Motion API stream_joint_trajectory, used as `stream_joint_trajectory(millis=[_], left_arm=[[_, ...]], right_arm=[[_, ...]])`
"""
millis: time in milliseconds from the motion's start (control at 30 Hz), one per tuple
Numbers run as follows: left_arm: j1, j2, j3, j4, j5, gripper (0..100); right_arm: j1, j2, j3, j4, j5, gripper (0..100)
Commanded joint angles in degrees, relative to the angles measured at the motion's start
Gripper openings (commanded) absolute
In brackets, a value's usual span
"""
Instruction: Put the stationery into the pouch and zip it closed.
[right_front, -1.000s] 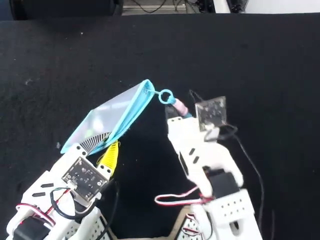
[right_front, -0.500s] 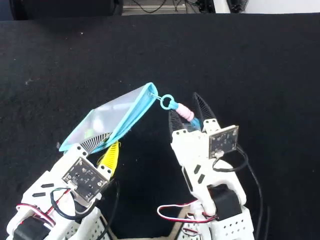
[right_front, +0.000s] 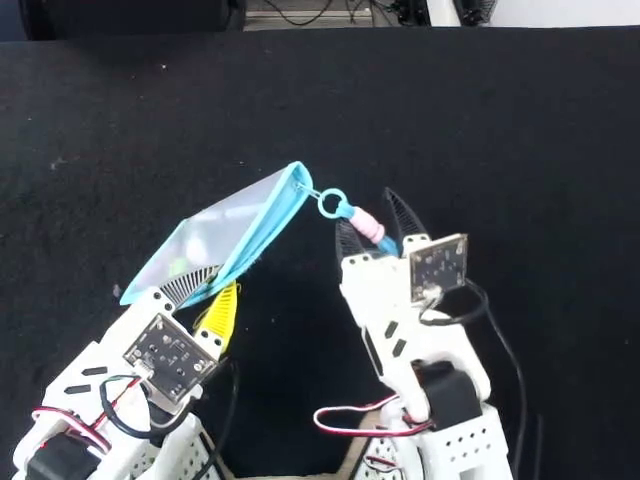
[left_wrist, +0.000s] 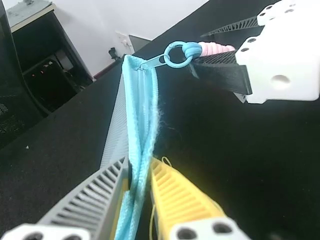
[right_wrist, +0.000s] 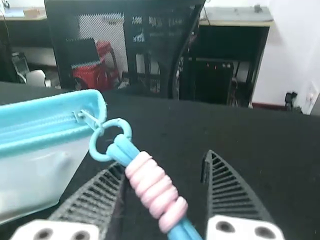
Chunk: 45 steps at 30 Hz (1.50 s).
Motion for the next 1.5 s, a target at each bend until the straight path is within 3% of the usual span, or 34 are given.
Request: stream_joint_trajectory(millis=[0, 267, 467, 600, 867, 1100, 1300, 1467], left_arm=[[-0.5, 0.2, -3.6, -2.4, 0.6, 3], [-9.8, 0.2, -3.6, -6.8, 0.7, 3], [-10.2, 0.2, -2.8, -6.9, 0.7, 3], [-10.3, 0.2, -2.7, -6.9, 0.7, 3], [-10.3, 0.2, -2.7, -6.9, 0.8, 3], [-10.7, 0.2, -2.7, -8.6, 5.5, 3], [-17.4, 0.2, -0.5, -13.5, 5.7, 3], [-24.1, 0.2, 1.1, -18.9, 13.7, 3]], right_arm=[[-0.4, 3.9, -4.7, -1.7, -0.1, 20.4], [-1.2, 9.7, -7.8, -1.5, -0.1, 20.8], [-9.2, 10.4, -10.8, 4.1, 0.0, 26.9], [-9.7, 10.4, -10.7, 4.3, 0.0, 32.7], [-9.4, 10.4, -10.5, 4.0, 0.1, 32.5], [-9.4, 10.5, -10.5, 4.1, 0.1, 32.5], [-9.7, 10.5, -11.3, 5.5, 3.2, 32.5], [-9.7, 12.7, -12.0, 5.3, 3.2, 32.5]])
